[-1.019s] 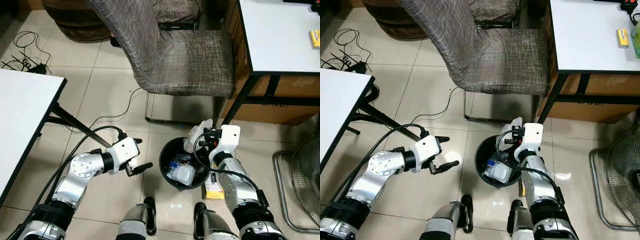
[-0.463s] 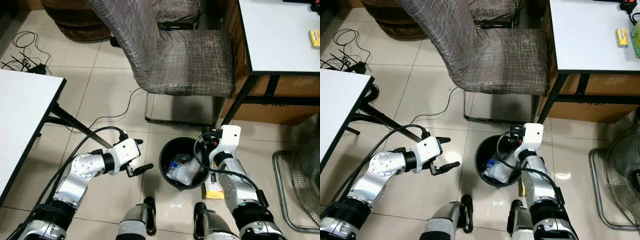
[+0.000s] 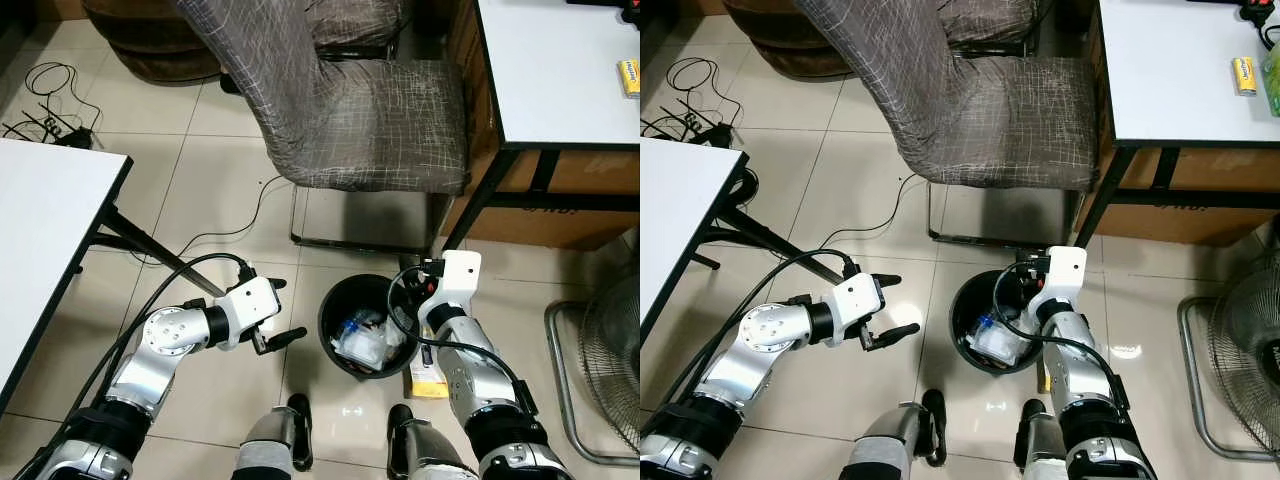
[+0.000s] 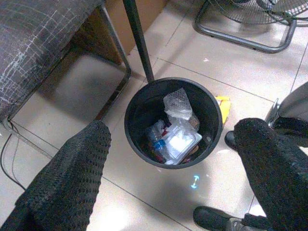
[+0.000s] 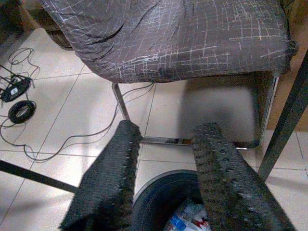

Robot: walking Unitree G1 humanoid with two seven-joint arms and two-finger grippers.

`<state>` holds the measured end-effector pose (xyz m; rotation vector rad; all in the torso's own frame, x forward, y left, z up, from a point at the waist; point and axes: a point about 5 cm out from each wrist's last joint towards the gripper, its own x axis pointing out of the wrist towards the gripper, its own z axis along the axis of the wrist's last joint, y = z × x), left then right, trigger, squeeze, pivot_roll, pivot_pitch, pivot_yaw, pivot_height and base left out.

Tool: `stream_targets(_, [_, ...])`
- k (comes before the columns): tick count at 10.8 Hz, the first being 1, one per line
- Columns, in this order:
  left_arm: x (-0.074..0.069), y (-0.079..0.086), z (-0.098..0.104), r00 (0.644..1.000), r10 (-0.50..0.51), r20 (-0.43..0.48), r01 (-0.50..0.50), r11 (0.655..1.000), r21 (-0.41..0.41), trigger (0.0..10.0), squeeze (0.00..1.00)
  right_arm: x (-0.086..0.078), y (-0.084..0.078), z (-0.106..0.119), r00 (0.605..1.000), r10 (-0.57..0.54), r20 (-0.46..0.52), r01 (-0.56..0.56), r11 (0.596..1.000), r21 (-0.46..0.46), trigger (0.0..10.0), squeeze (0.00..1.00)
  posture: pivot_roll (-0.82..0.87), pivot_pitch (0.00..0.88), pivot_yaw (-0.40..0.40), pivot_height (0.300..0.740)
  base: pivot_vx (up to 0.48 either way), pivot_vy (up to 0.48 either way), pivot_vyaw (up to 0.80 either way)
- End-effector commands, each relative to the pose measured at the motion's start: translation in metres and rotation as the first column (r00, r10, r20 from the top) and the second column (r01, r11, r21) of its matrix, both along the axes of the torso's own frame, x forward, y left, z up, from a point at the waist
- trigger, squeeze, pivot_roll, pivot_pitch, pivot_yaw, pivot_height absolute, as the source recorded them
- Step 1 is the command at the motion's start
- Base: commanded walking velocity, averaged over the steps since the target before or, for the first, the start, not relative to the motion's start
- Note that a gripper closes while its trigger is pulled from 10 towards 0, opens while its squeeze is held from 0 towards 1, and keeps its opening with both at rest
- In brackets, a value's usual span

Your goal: Picking trash to rubbish bin

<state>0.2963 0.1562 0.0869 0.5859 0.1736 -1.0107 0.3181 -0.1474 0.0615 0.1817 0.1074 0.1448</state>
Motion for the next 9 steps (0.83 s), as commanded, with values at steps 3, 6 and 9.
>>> stream_targets(3, [-0.001, -0.013, -0.003, 1.000, -0.009, -0.003, 0.009, 0.999, -0.034, 10.0, 0.47, -0.012, -0.007, 0.001, 0.999, -0.018, 0.032, 0.017, 1.000, 0.004, 10.0, 1.00, 0.23, 0.292, 0.093, 0.740, 0.000, 0.000, 0.00])
stream_targets(6, [0.003, -0.026, 0.001, 1.000, 0.008, 0.015, -0.006, 0.996, -0.094, 10.0, 0.47, -0.019, -0.014, 0.013, 0.995, -0.041, 0.088, 0.042, 0.999, -0.009, 10.0, 1.00, 0.21, 0.265, 0.073, 0.740, 0.000, 0.000, 0.00])
stream_targets(9, [0.010, -0.050, 0.014, 0.998, 0.039, 0.048, -0.028, 0.975, -0.220, 10.0, 0.47, -0.033, -0.023, 0.033, 0.984, -0.076, 0.161, 0.081, 0.996, -0.028, 10.0, 0.67, 0.18, 0.227, 0.049, 0.740, 0.000, 0.000, 0.00])
